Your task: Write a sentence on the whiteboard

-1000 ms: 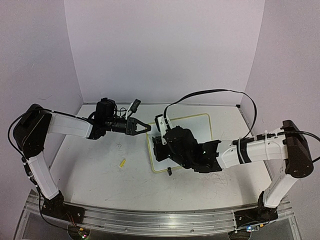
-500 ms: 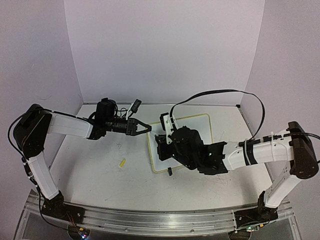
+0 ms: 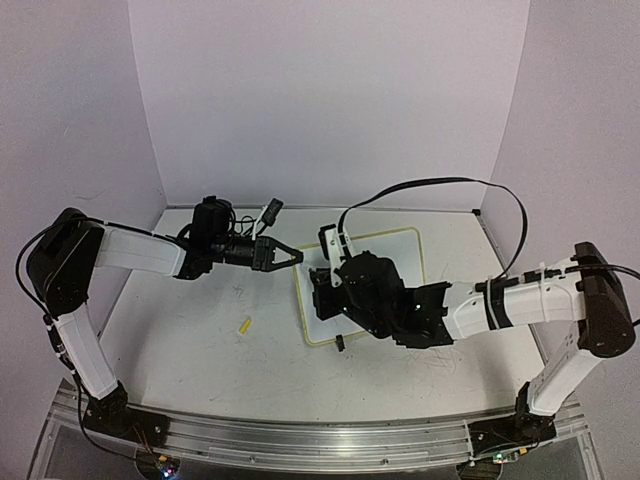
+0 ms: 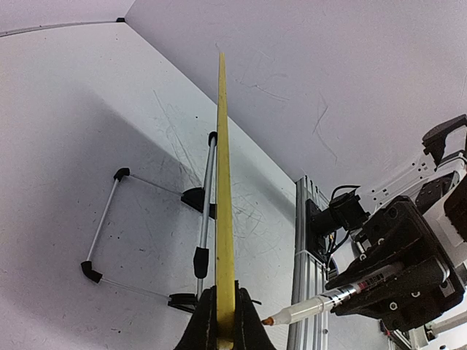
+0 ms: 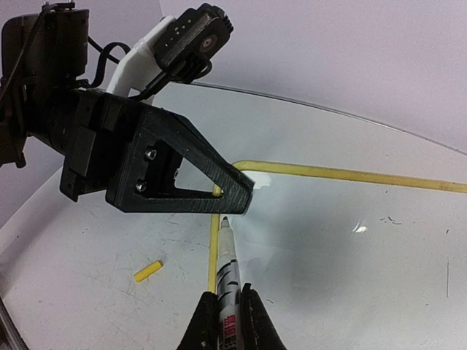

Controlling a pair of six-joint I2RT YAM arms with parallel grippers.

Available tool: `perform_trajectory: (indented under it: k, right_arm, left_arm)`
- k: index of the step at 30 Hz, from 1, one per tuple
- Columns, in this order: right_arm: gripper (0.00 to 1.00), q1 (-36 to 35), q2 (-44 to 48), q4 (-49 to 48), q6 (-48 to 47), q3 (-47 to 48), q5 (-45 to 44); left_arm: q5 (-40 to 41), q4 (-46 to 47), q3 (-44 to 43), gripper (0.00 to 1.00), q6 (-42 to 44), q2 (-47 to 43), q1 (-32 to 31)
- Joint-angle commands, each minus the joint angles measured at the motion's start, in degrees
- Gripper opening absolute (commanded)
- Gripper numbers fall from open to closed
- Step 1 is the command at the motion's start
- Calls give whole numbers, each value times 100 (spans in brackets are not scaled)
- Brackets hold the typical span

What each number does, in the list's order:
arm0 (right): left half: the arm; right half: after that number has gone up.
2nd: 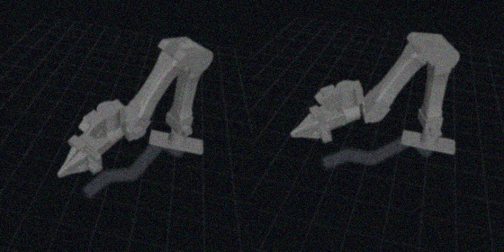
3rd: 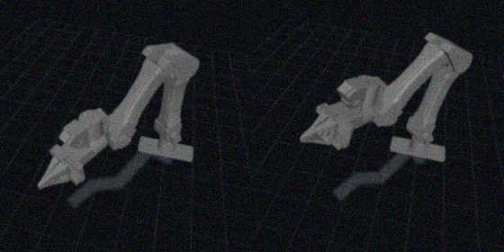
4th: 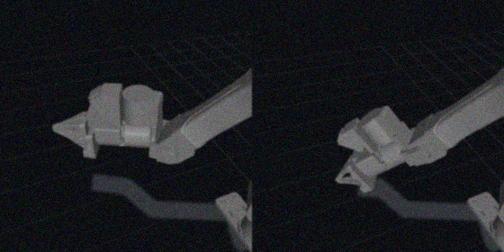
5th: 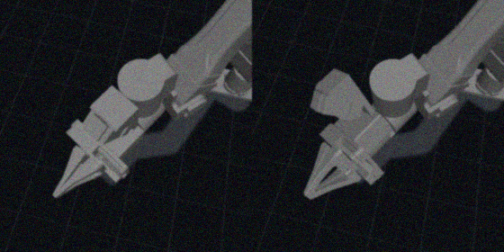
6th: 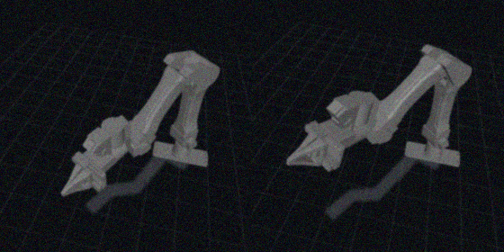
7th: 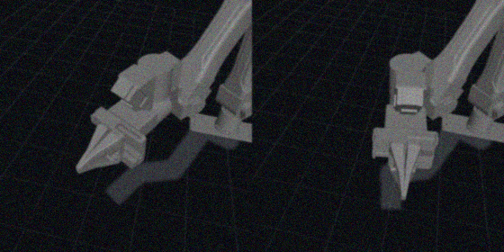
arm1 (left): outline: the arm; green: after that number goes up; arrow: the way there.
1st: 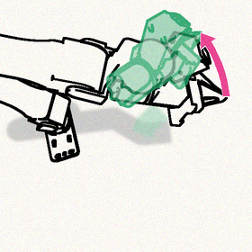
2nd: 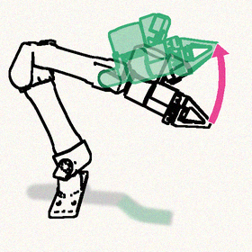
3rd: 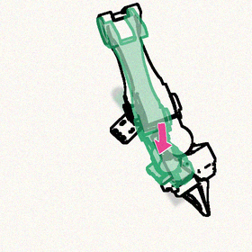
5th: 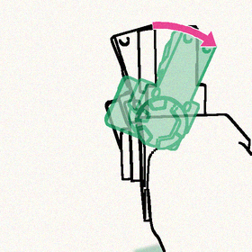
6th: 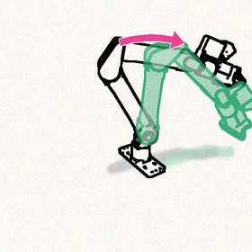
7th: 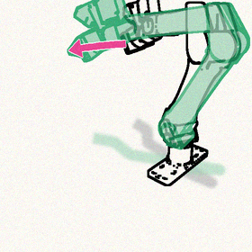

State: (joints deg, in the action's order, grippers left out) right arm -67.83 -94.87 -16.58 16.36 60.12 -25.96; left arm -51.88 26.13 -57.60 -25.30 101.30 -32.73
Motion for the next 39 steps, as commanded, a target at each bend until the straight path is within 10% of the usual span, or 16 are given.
perform_trajectory:
  k: [1,39]
  right_arm:
    - [0,-24,-142,5,69,228,-99]
    - [0,-20,-372,81,79,386,-204]
  left_arm:
    - [-176,41,95,0,-168,-98,4]
    - [-193,40,92,0,-186,-92,-5]
